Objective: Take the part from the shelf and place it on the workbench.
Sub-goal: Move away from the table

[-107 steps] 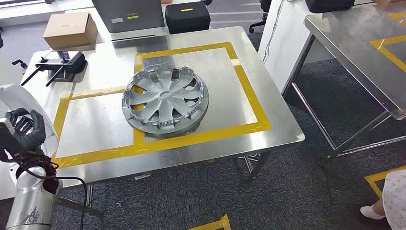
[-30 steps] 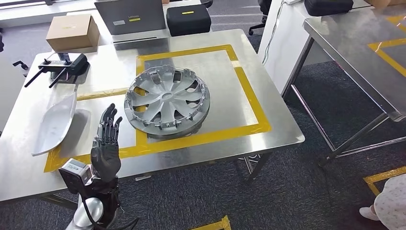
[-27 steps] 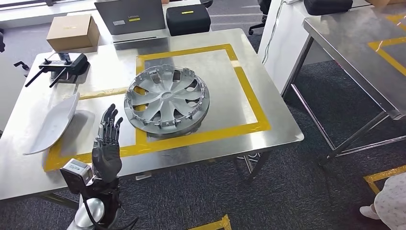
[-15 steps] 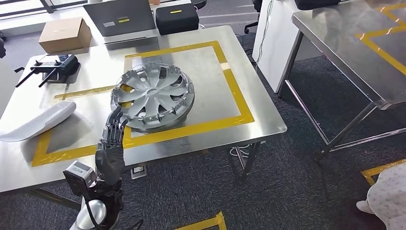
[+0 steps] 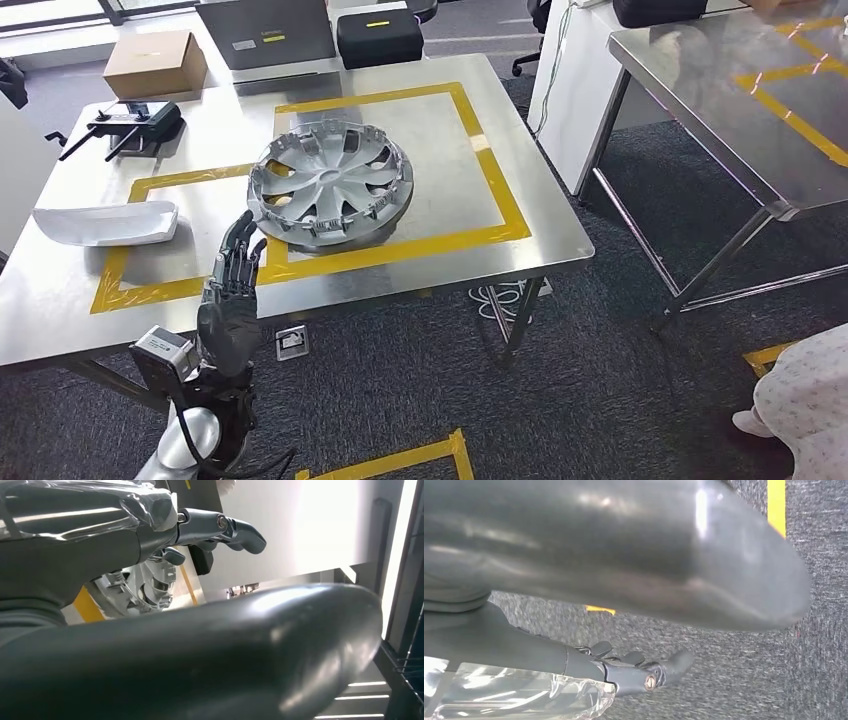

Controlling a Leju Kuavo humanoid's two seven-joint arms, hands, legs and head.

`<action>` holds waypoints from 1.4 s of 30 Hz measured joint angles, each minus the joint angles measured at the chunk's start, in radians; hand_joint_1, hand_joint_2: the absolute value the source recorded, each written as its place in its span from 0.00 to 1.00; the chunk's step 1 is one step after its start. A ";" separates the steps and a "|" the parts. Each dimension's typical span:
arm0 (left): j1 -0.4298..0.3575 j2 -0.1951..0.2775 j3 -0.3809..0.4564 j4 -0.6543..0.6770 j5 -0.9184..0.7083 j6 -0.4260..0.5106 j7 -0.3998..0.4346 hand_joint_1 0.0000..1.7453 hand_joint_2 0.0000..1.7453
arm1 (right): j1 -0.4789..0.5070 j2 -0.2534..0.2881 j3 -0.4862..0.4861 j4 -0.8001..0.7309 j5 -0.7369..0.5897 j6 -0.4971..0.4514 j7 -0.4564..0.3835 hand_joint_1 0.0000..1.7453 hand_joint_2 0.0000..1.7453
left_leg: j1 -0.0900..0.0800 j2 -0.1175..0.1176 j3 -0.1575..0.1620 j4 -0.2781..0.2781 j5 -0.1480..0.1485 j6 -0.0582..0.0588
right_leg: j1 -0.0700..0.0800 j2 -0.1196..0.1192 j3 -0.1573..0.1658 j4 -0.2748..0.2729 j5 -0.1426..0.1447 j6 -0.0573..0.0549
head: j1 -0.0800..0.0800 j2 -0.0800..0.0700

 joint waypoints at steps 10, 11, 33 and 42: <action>0.004 0.005 -0.020 0.002 0.007 0.019 0.004 0.00 0.00 | -0.002 -0.016 0.001 0.000 -0.007 -0.003 -0.007 0.00 0.00 | 0.013 0.006 -0.150 0.051 0.093 -0.053 | -0.024 0.001 0.160 0.023 -0.133 0.052 | 0.001 0.000; 0.004 0.006 -0.021 0.002 0.006 0.019 0.004 0.00 0.00 | -0.002 -0.015 0.001 0.000 -0.008 -0.003 -0.007 0.00 0.00 | 0.014 0.006 -0.159 0.060 0.098 -0.059 | -0.019 0.003 0.172 -0.002 -0.147 0.043 | 0.000 0.000; -0.007 0.016 -0.027 0.002 0.005 0.020 0.014 0.00 0.00 | -0.002 -0.025 0.019 0.002 -0.011 0.016 -0.002 0.00 0.00 | 0.016 -0.002 -0.022 0.013 0.012 -0.034 | -0.013 -0.001 0.004 0.062 -0.078 0.002 | -0.001 0.000; -0.010 0.004 -0.029 0.004 0.006 0.017 0.021 0.00 0.00 | -0.006 -0.043 0.019 0.002 -0.019 0.018 -0.003 0.00 0.00 | 0.005 0.002 -0.160 0.040 0.117 -0.050 | -0.006 0.000 0.203 -0.007 -0.149 0.018 | -0.001 0.000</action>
